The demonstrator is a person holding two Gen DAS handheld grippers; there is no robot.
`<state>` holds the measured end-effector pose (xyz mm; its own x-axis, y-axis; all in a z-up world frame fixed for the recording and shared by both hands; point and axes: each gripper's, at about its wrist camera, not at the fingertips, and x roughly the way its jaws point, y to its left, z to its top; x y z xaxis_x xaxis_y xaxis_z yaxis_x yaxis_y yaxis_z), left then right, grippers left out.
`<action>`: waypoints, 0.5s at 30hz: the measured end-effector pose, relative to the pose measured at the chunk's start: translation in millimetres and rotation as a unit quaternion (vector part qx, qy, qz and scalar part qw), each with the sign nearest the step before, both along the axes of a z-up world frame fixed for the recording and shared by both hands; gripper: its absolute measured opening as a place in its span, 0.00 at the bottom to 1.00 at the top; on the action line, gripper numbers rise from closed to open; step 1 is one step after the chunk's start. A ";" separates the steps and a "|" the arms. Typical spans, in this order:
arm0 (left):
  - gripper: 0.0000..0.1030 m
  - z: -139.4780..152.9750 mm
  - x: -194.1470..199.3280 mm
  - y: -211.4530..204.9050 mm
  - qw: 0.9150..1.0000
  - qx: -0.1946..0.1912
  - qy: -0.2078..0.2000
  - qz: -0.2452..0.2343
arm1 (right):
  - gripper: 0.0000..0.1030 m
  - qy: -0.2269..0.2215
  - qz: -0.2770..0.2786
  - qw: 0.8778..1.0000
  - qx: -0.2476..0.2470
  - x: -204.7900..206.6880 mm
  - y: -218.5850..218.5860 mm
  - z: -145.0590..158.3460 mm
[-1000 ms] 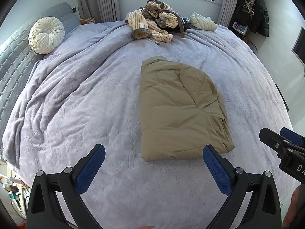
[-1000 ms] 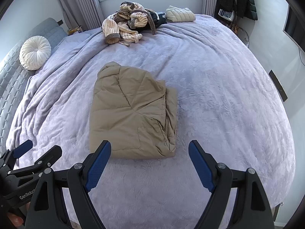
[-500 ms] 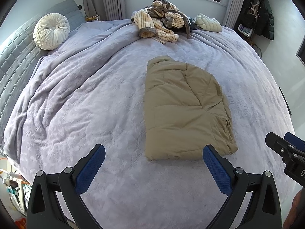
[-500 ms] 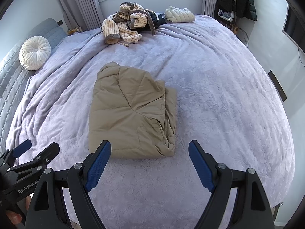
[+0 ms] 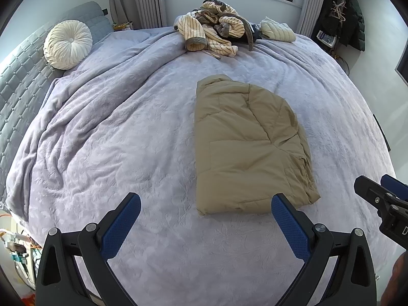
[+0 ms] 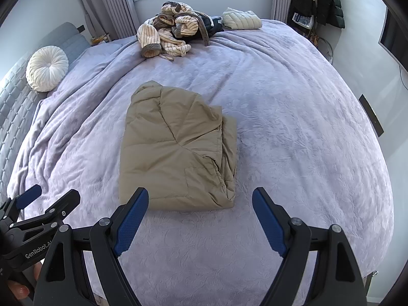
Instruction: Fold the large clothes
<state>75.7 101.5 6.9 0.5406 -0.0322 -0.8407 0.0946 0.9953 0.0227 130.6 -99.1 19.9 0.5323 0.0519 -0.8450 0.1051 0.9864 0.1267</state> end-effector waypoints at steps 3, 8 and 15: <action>1.00 -0.1 0.5 -0.1 1.000 0.000 0.000 -0.001 | 0.83 0.000 0.000 1.000 -0.001 -0.7 -0.6 -0.1; 1.00 -0.2 1.3 -0.7 1.000 -0.001 0.001 -0.002 | 0.83 0.000 0.000 1.000 -0.001 -0.3 -0.6 0.0; 1.00 -0.4 1.5 -0.5 1.000 -0.001 0.001 -0.002 | 0.83 0.001 0.000 1.000 -0.001 0.8 1.0 0.3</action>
